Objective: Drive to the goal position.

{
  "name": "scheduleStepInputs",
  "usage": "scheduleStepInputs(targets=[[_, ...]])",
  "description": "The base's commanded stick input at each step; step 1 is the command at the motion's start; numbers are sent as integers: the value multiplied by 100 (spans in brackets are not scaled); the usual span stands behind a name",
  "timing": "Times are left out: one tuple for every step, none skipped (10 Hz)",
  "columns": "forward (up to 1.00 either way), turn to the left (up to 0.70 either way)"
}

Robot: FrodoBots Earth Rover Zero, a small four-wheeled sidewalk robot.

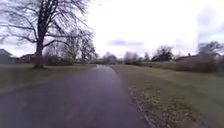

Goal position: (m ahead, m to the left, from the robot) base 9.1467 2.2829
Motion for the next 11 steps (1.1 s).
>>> scheduleStepInputs(targets=[[100,0],[100,0],[100,0],[100,0],[100,0],[100,0],[100,0],[100,0],[100,0],[100,0],[100,0]])
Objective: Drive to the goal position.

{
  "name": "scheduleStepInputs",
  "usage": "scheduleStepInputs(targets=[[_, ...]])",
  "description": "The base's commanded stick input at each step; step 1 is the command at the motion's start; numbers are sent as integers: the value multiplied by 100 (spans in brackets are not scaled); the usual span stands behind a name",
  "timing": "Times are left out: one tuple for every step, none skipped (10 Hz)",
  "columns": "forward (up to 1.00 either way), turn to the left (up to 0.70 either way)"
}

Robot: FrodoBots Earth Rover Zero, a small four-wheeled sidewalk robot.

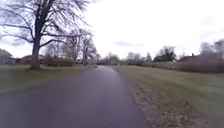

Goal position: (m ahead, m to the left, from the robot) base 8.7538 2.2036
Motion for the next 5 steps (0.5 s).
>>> scheduleStepInputs(targets=[[100,0],[100,0],[100,0],[100,0],[100,0]])
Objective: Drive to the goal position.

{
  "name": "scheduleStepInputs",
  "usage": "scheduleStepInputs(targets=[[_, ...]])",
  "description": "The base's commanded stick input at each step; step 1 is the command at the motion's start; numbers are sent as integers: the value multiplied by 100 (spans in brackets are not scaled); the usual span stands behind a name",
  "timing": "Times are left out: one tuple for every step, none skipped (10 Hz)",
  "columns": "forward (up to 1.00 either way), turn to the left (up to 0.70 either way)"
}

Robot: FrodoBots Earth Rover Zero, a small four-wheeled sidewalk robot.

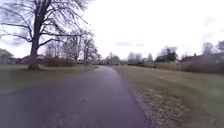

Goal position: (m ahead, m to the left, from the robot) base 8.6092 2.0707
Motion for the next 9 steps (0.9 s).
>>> scheduleStepInputs(targets=[[100,0],[100,0],[100,0],[100,0],[100,0],[100,0],[100,0],[100,0],[100,0]])
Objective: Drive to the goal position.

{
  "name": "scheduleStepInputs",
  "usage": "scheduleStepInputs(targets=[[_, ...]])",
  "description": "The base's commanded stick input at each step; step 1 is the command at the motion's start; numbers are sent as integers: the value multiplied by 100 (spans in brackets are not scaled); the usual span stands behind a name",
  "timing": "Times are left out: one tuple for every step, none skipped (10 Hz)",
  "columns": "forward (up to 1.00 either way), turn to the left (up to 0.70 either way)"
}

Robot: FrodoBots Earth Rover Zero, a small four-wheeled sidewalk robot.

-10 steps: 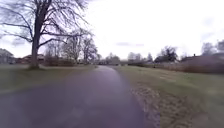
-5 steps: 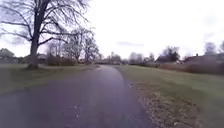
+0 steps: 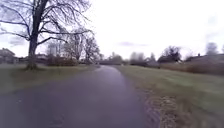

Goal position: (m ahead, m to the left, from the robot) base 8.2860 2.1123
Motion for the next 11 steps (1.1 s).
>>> scheduleStepInputs(targets=[[100,-15],[100,-40],[100,-40],[100,-39],[100,-15],[100,0],[100,0],[100,0],[100,0],[100,0],[100,0]])
